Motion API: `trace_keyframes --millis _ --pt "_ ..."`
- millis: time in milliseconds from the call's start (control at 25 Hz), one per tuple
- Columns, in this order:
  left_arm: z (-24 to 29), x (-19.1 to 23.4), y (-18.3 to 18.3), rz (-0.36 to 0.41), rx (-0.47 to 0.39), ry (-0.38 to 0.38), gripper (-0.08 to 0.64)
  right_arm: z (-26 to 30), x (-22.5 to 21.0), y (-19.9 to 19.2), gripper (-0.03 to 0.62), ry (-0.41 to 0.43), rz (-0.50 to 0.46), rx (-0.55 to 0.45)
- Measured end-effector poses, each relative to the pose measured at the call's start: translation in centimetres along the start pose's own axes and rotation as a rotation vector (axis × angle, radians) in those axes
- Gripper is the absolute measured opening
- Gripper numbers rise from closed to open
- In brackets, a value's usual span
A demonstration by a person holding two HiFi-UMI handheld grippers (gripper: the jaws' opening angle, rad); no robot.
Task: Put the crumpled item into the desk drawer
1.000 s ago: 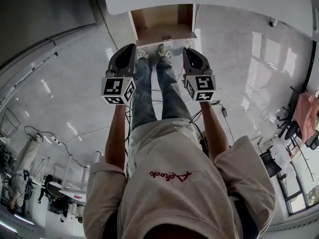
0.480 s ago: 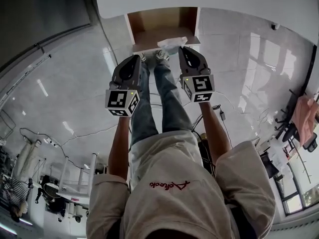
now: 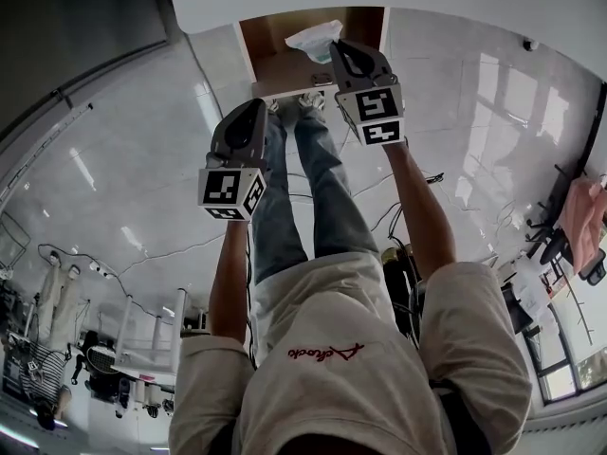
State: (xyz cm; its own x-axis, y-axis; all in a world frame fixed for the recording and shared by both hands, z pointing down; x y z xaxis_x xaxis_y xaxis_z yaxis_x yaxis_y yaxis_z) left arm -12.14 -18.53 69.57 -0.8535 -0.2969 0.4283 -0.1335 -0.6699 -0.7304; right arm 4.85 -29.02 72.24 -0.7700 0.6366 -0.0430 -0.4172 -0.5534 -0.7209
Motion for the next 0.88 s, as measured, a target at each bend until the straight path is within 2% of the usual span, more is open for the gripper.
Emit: trace_keyframes --millis 120,320,560,720,880 --pt "-0.1 0.0 -0.4 -0.013 0.002 0.000 0.008 1.8 -0.1 0.3 0.014 0.011 -0.131 0.055" --pt "-0.6 -0.1 -1.5 -0.040 0.012 0.012 0.008 5.1 0.0 -0.3 0.014 0.042 -0.400 0.205" --pt "-1.0 0.1 -1.5 -0.042 0.003 0.022 0.007 8.4 1.4 -2.1 0.014 0.125 -0.732 0.368" --pt "-1.1 0.0 -1.2 -0.042 -0.008 0.022 0.008 9.8 2.5 -3.1 0.014 0.184 -0.857 0.438" --pt "-1.1 -0.1 -1.5 -0.051 -0.010 0.025 0.008 11.1 2.8 -3.9 0.014 0.222 -0.902 0.468"
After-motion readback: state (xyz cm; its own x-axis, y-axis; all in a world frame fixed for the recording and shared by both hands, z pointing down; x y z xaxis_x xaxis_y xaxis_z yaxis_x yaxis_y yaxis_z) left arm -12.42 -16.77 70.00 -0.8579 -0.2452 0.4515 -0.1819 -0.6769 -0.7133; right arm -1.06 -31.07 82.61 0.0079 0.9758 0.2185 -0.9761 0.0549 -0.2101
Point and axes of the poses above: the fingertips, and each gripper's own axes: z forward along the fingers, x to its left, y out of its top, the point moved 5 cm from there along -z, backward along the fingers, and after that the axes turned 1 degree about -z, right-handed, at the moved point
